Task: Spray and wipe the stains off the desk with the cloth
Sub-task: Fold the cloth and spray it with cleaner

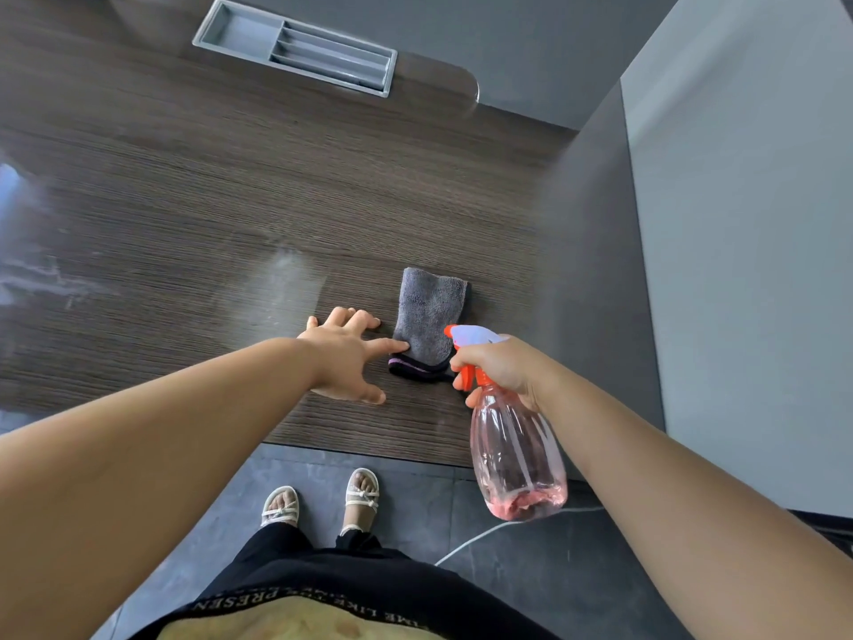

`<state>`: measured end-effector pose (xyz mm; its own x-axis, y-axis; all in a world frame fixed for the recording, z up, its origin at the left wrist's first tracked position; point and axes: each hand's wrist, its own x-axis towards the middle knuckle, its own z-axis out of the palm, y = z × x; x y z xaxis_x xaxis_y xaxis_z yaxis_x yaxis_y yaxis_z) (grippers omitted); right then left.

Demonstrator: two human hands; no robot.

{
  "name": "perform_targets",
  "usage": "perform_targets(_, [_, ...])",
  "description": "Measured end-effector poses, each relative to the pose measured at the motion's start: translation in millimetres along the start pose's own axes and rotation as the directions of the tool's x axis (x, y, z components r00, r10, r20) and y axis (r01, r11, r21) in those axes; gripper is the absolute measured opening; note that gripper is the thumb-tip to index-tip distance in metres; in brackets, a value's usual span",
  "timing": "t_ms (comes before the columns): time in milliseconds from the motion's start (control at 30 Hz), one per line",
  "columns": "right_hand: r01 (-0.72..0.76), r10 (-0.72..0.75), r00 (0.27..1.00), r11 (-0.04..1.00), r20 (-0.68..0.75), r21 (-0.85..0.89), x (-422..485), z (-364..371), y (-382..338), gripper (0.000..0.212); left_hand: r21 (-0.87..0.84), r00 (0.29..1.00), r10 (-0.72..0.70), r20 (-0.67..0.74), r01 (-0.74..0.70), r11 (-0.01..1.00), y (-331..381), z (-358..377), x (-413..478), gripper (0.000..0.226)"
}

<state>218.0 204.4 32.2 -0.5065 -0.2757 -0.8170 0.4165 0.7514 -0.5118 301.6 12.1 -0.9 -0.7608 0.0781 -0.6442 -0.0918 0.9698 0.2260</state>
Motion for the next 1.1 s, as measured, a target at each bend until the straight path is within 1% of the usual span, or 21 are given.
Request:
perform_targets(133, [0.010, -0.005, 0.998, 0.998, 0.065, -0.069, -2.9, 6.1, 4.6, 0.046, -0.001, 1.000, 0.001, -0.005, -0.001, 1.000, 0.2, 0.4, 0.1, 0.078])
perform_targets(233, [0.014, -0.004, 0.996, 0.994, 0.092, -0.105, -0.9, 10.6, 6.8, 0.044, 0.003, 1.000, 0.002, -0.007, -0.002, 1.000, -0.2, 0.9, 0.1, 0.078])
perform_targets(300, [0.046, -0.036, 0.995, 0.994, 0.098, -0.102, 1.3, 11.2, 3.5, 0.044, 0.008, 1.000, 0.000, -0.007, 0.001, 1.000, -0.1, 1.2, 0.1, 0.078])
perform_targets(433, [0.122, -0.116, 0.991, 0.988, 0.067, -0.099, 3.5, 11.0, -13.8, 0.047, 0.015, 1.000, -0.003, -0.009, 0.003, 1.000, 0.5, 1.5, 0.6, 0.078])
perform_targets(500, [0.120, -0.117, 0.992, 0.989, 0.038, -0.082, 6.1, 10.5, -22.1, 0.051, 0.017, 1.000, -0.004, -0.009, 0.004, 1.000, 0.6, 1.4, 0.5, 0.078])
perform_targets(600, [0.115, -0.116, 0.993, 0.993, -0.003, -0.039, 11.4, 8.1, -31.9, 0.051, 0.013, 1.000, -0.003, -0.016, 0.004, 1.000, 0.6, 1.5, 0.3, 0.078])
perform_targets(733, [0.100, -0.100, 0.994, 0.995, -0.048, -0.014, 15.7, 4.2, -37.6, 0.042, 0.006, 1.000, -0.004, -0.016, 0.004, 1.000, 0.5, 1.9, 0.4, 0.077])
perform_targets(833, [0.087, -0.088, 0.996, 0.995, -0.028, -0.044, 13.7, 3.7, -34.3, 0.042, 0.010, 1.000, -0.005, -0.017, 0.005, 1.000, 0.7, 2.6, 0.6, 0.077])
perform_targets(933, [0.089, -0.089, 0.996, 0.988, 0.006, -0.124, 10.5, 6.9, -24.4, 0.049, 0.003, 1.000, -0.007, -0.015, 0.008, 1.000, 0.3, 2.0, 1.1, 0.077])
perform_targets(1000, [0.085, -0.082, 0.996, 0.988, 0.031, -0.131, 8.7, 9.7, -15.7, 0.054, -0.003, 1.000, -0.007, -0.015, 0.007, 1.000, 0.1, 2.2, 1.6, 0.078])
perform_targets(1100, [0.086, -0.078, 0.995, 0.988, 0.060, -0.132, 4.6, 11.9, -4.5, 0.051, -0.001, 1.000, -0.003, -0.014, 0.003, 1.000, -0.4, 2.8, 1.7, 0.078])
